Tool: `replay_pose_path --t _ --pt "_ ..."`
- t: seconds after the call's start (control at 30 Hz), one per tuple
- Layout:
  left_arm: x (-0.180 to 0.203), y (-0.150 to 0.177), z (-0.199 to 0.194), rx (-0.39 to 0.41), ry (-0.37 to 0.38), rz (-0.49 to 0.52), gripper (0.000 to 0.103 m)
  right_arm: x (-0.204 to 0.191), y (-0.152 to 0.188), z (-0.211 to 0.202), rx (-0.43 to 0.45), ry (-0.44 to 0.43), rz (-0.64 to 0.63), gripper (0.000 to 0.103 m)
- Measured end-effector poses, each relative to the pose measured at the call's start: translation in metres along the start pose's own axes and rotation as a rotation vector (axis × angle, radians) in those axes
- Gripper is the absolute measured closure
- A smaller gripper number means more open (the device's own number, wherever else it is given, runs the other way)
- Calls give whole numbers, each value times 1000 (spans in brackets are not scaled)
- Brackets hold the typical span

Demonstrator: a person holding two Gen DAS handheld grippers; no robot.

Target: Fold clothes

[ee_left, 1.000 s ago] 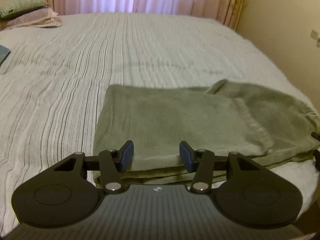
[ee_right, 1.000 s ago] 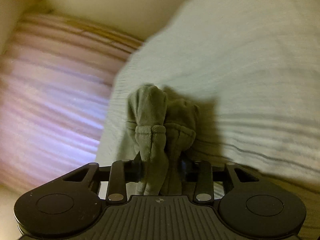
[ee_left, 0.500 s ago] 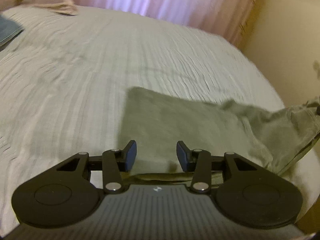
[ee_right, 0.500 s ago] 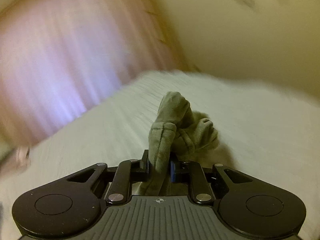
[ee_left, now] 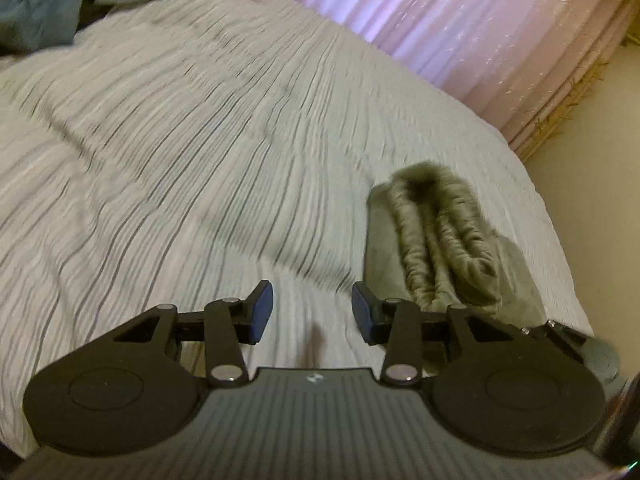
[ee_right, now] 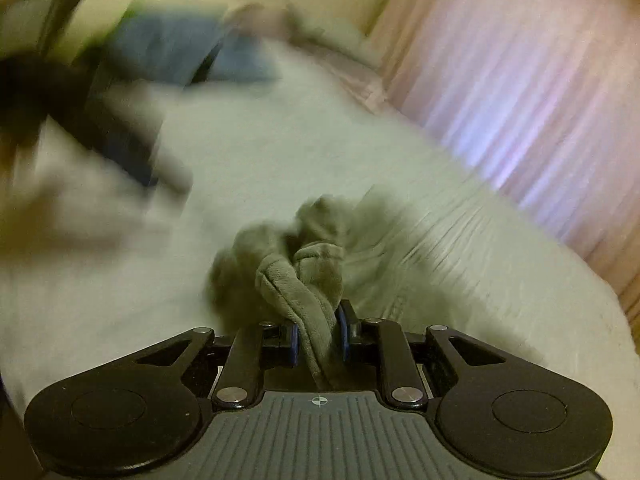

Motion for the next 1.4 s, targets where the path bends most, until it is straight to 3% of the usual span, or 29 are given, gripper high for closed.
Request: replay_pose_path --t 0.07,0.13,0.3,0.37,0.43,0.53,0.67,0.73,0.77,0.8,0.97,1.13,1.3,1.4 --pt "-6 3 0 -9 0 -15 66 -4 -1 -3 18 35 -22 85" --pt "-7 3 0 -9 0 -25 66 20 -14 -3 46 32 75 85" --pt "-1 2 -2 9 17 -15 66 54 -59 -7 156 140 156 85" --pt "-1 5 -3 5 14 -11 66 51 -62 26 118 139 114 85" --pt "-1 7 -4 2 15 -10 66 23 -48 56 27 112 23 85" --pt "0 9 -6 -3 16 -7 66 2 -37 67 1 138 -72 77" --pt "5 9 -4 -13 32 -10 66 5 -31 59 -9 128 -76 73" --pt "11 6 -3 -9 59 -15 63 12 -29 49 6 135 -67 50" --pt "14 4 -3 -8 73 -18 62 17 -28 43 21 144 -56 23" --pt "18 2 -2 -7 89 -22 60 24 -28 33 47 142 -31 12" --pt "40 -11 6 -5 174 -74 49 73 -6 -15 81 144 260 13" --pt "59 -25 20 4 220 -116 38 149 63 -62 69 190 789 13" --pt "69 -35 41 1 232 -173 33 194 135 -75 97 70 1400 13" --pt "75 -36 57 -19 236 -163 36 199 149 -70 130 -20 1598 13"
Point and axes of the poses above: each gripper's, at about its wrist camera, not at the fingertips, and z roughly the way its jaws point, x to its right, y to its underside, the point moved 10 cm from there along z, roughly the way its jaws point, and after that the axes turned 1 degree about -y, right-handed, at the moved point
